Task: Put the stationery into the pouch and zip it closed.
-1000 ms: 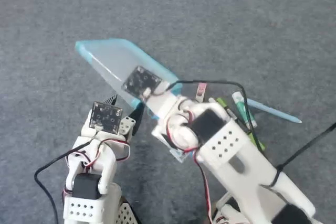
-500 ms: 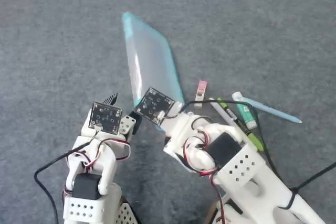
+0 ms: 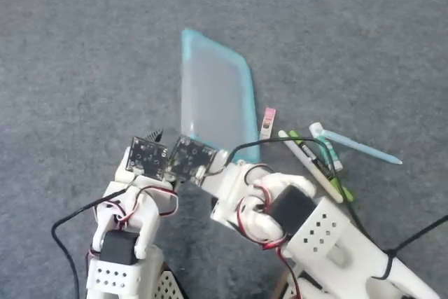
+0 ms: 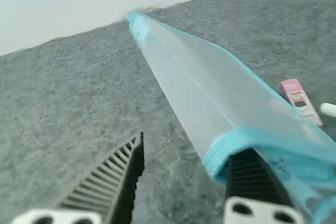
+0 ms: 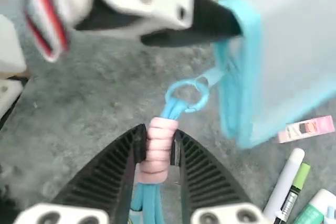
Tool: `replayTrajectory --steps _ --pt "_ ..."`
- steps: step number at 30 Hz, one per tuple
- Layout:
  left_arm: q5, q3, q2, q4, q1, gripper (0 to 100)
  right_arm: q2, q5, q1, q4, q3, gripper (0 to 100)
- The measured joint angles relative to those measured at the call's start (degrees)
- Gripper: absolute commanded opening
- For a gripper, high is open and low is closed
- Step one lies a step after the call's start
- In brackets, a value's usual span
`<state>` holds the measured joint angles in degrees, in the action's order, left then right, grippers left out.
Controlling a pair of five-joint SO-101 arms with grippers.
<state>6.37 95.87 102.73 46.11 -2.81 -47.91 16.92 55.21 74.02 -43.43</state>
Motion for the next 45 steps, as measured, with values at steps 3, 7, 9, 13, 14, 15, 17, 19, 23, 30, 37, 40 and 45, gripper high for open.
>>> replayTrajectory --steps 3,7,9,13,14,15,17,19,23,30,37,40,45 --pt "0.0 0.0 0.0 0.0 -0.7 23 0.0 0.5 0.9 1.1 0.0 0.6" --pt "0.0 0.1 0.0 -0.4 -0.7 23 0.0 1.7 1.4 1.9 0.1 0.6" --pt "0.0 0.9 0.0 -1.9 -0.8 23 -1.0 1.8 3.1 2.0 0.1 0.6" --pt "0.0 1.1 0.0 -3.5 -0.3 23 -6.0 3.7 7.4 3.3 -1.2 0.6" --pt "0.0 1.1 0.0 -3.8 -0.4 23 -6.9 3.8 7.4 3.4 -1.8 0.6" --pt "0.0 1.1 0.0 -3.9 -0.5 23 -7.6 4.0 7.5 3.5 -2.3 0.6" --pt "0.0 1.1 0.0 -3.9 -0.4 23 -8.3 4.1 7.7 3.8 -2.5 0.6" --pt "0.0 1.1 0.0 -3.9 -0.4 22 -8.5 4.2 7.6 3.8 -2.5 0.6" --pt "0.0 1.1 0.0 -3.9 -0.7 17 -8.6 4.2 7.6 3.8 -2.5 0.6" --pt "0.0 1.1 0.0 -3.9 -1.1 1 -8.2 1.2 7.6 -1.7 -7.1 0.9" --pt "0.0 1.1 0.0 -3.9 -1.1 1 0.8 -6.0 2.2 -19.0 -12.7 1.0" --pt "-0.3 1.1 0.0 -3.9 -1.1 1 4.7 -10.5 -1.5 -24.4 -12.8 1.0" --pt "-2.8 1.1 0.0 -3.9 -1.0 1 9.1 -13.4 -2.8 -29.5 -12.8 1.0"
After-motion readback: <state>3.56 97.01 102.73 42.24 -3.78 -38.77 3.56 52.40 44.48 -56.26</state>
